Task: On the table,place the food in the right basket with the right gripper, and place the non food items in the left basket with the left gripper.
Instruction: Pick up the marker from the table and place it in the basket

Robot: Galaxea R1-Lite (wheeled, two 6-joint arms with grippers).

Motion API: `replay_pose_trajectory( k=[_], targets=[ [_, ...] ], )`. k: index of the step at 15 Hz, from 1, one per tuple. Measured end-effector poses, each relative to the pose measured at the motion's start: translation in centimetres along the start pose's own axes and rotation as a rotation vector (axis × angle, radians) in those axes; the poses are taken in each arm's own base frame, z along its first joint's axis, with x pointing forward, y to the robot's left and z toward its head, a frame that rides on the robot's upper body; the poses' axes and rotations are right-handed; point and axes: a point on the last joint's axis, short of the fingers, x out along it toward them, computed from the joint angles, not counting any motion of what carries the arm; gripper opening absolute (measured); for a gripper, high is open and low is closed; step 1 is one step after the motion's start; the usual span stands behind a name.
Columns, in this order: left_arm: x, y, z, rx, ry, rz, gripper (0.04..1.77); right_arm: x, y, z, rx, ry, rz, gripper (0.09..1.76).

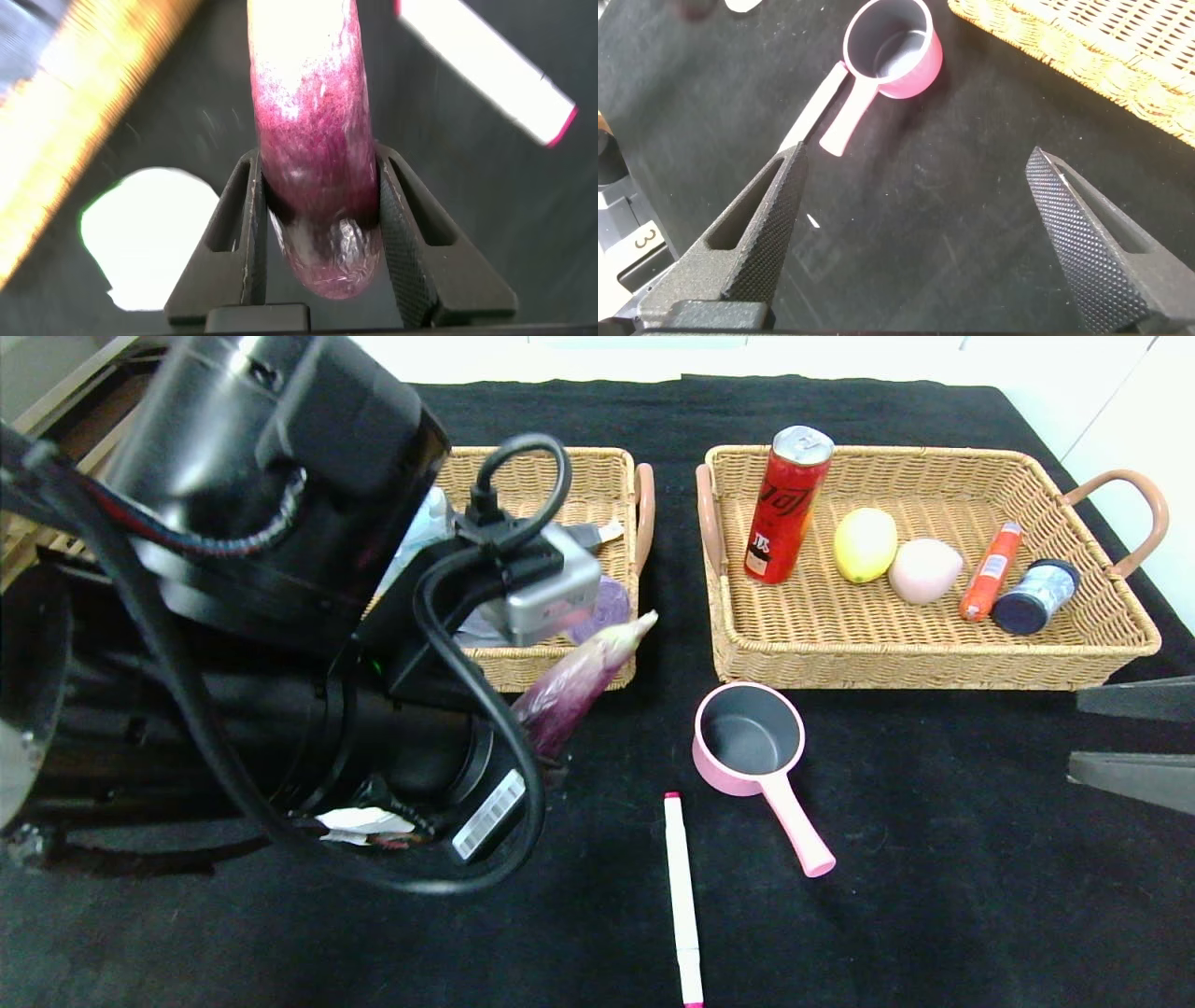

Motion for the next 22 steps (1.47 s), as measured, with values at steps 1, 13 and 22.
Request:
replay_pose_trajectory(
  k=[1, 13, 22],
  targets=[
    [-0.2, 0.2, 0.8, -0.024, -0.06, -0.006, 0.77, 0.0, 0.0, 0.0, 0.0, 0.0, -0.001, 1.71],
    [3.1, 0.1, 7.4, -0.24, -0.516, -0.016, 0.77, 0.1, -0.1, -0.1, 0.006, 0.004, 0.001, 1.71],
    [6.8, -1.2, 11.9, -0.326, -0.662, -0.07, 0.77, 0.1, -0.2, 0.2, 0.009, -0.001, -0.008, 1.71]
  ],
)
